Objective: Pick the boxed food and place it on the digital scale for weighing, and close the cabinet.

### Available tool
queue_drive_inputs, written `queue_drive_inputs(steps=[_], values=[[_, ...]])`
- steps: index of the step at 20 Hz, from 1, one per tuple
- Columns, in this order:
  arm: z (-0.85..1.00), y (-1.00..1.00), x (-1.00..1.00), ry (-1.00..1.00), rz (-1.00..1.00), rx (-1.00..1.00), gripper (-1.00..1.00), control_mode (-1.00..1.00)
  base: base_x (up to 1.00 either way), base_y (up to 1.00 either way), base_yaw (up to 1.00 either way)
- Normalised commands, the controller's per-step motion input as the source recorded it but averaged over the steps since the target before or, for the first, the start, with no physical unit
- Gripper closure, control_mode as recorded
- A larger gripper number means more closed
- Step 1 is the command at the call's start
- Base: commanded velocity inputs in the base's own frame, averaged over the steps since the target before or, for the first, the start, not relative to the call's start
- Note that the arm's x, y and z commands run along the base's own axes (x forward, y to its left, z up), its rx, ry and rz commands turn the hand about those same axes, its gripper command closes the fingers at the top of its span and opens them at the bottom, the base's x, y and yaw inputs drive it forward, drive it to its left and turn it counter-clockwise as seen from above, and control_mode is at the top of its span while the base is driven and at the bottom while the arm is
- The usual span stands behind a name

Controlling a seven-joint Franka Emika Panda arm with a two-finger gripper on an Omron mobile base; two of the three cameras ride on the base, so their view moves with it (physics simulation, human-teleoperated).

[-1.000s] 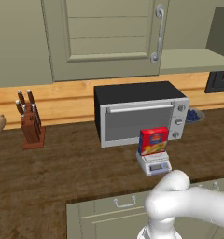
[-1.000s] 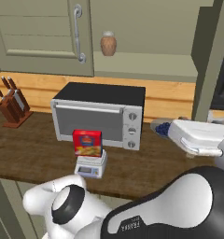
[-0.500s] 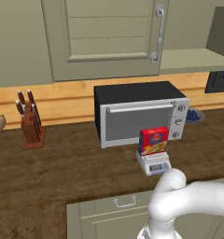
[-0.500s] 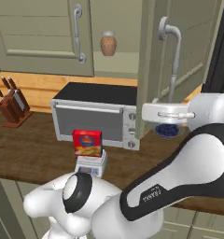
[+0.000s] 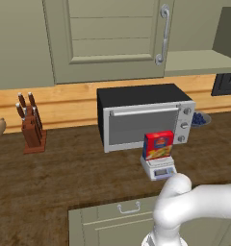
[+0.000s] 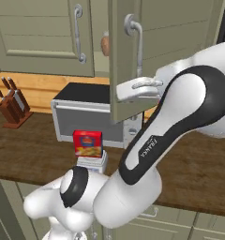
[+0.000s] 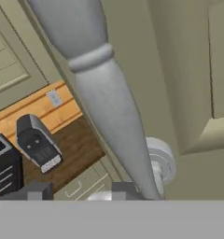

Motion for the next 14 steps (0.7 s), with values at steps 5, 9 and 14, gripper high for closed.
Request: queue_drive_inputs(steps=[5,9,14], values=[[0.00,1.00,1.00,-0.25,-0.14,0.19,-1.00,-1.00,0.00,0.00,0.00],[0.00,1.00,1.00,-0.27,-0.27,0.20,-1.00,-1.00,0.00,0.00,0.00],[-0.10,0.94,1.00,-0.23,-0.39,0.22,-1.00,-1.00,0.00,0.00,0.00]])
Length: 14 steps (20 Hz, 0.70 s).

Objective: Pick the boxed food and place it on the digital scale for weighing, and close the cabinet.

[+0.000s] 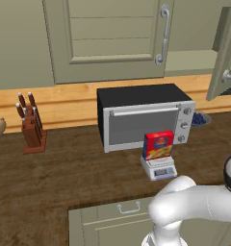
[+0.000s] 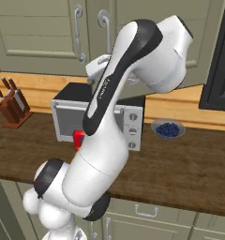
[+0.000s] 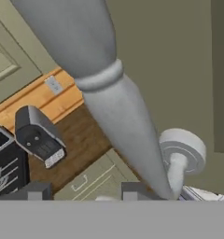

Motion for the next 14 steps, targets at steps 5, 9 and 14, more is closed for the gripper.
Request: queue_drive_inputs(steps=[5,9,14], values=[[-0.17,0.77,1.00,-0.21,-0.42,0.25,-1.00,-1.00,0.00,0.00,0.00],[0.00,0.63,1.00,-0.25,-0.39,0.32,-1.00,-1.00,0.00,0.00,0.00],[0.00,0.56,1.00,-0.24,-0.35,0.34,-1.00,-1.00,0.00,0.00,0.00]])
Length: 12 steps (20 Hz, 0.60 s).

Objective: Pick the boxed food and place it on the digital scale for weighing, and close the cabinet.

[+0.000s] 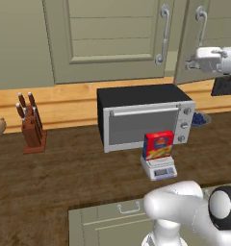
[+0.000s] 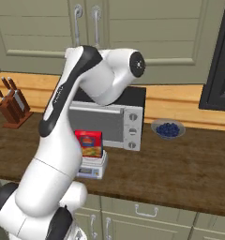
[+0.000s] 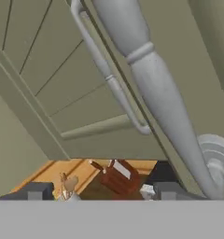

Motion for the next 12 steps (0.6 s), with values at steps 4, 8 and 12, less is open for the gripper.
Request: queue_drive_inputs(steps=[4,8,12], values=[[0.15,0.39,1.00,-0.17,-0.31,0.32,-1.00,-1.00,0.00,0.00,0.00],[0.16,0.00,1.00,0.19,-0.13,0.14,-1.00,-1.00,0.00,0.00,0.00],[0.00,-0.05,1.00,0.35,-0.01,0.04,-1.00,-1.00,0.00,0.00,0.00]])
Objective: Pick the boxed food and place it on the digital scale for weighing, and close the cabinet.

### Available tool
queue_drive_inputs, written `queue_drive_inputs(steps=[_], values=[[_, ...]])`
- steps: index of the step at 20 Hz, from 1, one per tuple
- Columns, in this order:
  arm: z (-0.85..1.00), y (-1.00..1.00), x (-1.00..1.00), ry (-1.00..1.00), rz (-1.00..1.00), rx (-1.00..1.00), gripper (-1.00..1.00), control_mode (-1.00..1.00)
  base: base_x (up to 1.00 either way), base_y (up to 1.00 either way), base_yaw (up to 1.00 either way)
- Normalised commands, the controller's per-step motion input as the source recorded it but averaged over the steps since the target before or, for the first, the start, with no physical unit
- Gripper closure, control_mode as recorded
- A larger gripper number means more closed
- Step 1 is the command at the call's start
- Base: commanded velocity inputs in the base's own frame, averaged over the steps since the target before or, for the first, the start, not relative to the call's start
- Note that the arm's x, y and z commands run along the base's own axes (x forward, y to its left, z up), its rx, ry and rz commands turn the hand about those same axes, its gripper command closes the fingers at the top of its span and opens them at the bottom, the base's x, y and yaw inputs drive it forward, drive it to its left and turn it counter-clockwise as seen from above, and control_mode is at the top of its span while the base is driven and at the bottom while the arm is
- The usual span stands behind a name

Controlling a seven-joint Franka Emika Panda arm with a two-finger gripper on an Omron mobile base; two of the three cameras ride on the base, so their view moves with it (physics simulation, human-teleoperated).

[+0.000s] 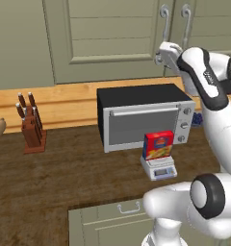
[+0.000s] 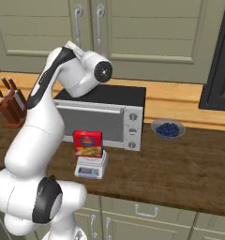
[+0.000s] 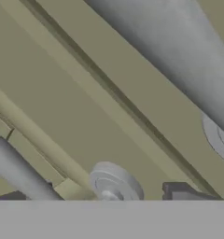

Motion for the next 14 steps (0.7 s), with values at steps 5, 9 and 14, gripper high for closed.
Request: queue_drive_inputs(steps=[5,9,14], values=[[0.00,-0.24,1.00,0.34,0.00,0.08,-1.00,-1.00,0.00,0.00,0.00],[0.00,-0.63,0.95,0.03,0.12,0.12,-1.00,-1.00,0.00,0.00,0.00],[-0.04,-0.25,0.27,-0.03,0.12,0.04,-1.00,-1.00,0.00,0.00,0.00]])
